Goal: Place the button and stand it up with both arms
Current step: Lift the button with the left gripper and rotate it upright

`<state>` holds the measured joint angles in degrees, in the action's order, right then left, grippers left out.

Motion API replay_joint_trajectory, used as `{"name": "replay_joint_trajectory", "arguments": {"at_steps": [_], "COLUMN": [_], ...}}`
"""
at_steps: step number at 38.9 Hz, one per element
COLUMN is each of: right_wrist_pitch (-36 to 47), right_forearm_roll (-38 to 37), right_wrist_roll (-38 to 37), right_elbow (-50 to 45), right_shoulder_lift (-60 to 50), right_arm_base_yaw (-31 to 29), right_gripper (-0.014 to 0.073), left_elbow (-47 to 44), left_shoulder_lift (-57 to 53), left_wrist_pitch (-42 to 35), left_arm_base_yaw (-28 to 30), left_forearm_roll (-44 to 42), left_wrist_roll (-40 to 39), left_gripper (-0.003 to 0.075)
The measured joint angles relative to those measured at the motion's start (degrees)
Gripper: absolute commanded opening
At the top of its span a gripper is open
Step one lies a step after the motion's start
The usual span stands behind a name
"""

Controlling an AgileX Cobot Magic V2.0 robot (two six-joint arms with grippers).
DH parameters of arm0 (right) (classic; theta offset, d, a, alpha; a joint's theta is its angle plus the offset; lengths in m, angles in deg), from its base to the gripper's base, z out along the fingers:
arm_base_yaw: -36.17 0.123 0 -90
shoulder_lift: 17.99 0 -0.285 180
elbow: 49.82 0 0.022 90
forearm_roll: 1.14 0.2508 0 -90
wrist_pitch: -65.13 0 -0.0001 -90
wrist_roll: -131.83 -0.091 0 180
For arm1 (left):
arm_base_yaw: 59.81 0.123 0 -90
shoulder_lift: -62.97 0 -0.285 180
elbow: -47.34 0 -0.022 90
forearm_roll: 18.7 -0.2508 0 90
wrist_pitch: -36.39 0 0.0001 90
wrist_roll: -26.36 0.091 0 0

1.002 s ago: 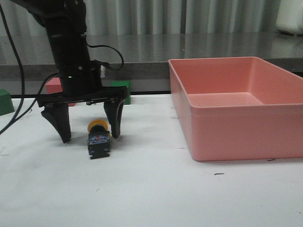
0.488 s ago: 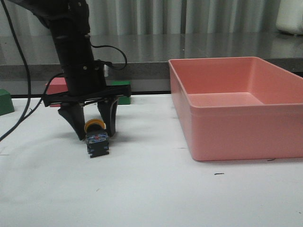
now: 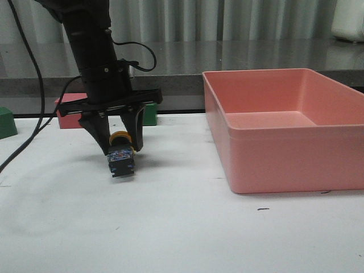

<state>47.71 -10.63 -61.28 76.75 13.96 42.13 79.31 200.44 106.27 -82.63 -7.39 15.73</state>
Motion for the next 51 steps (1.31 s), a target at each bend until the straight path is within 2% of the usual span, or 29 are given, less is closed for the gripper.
{"name": "replay_joint_trajectory", "arguments": {"at_steps": [7,16,27,31,35,45,51], "right_wrist_pitch": [0.00,0.00,0.00,0.00,0.00,0.00,0.00], "right_forearm_roll": [0.00,0.00,0.00,0.00,0.00,0.00,0.00], "right_wrist_roll": [0.00,0.00,0.00,0.00,0.00,0.00,0.00], "right_elbow": [0.00,0.00,0.00,0.00,0.00,0.00,0.00], "right_shoulder_lift": [0.00,0.00,0.00,0.00,0.00,0.00,0.00], "right_arm_base_yaw": [0.00,0.00,0.00,0.00,0.00,0.00,0.00], "right_gripper": [-0.0070,-0.0070,-0.0070,-0.0070,-0.0070,-0.0070,-0.0070], "left_elbow": [0.00,0.00,-1.82,-7.24,-16.92,-43.63,-57.58], "left_shoulder_lift": [-2.88,-9.93,-16.26,-20.34,-26.70,-42.70,-48.15], "left_wrist_pitch": [0.10,0.43,-2.04,-7.90,-17.64,-44.64,-62.99], "left_arm_base_yaw": [-0.09,-2.66,-5.02,-5.15,-5.15,-5.15,-5.15], "left_forearm_roll": [-1.47,-11.30,-14.15,-15.40,-16.65,-20.09,-24.12], "left_wrist_roll": [0.81,0.54,-2.06,-3.19,-3.62,-3.94,-4.02], "left_gripper": [0.0205,0.0204,0.0204,0.0204,0.0204,0.0204,0.0204]}}
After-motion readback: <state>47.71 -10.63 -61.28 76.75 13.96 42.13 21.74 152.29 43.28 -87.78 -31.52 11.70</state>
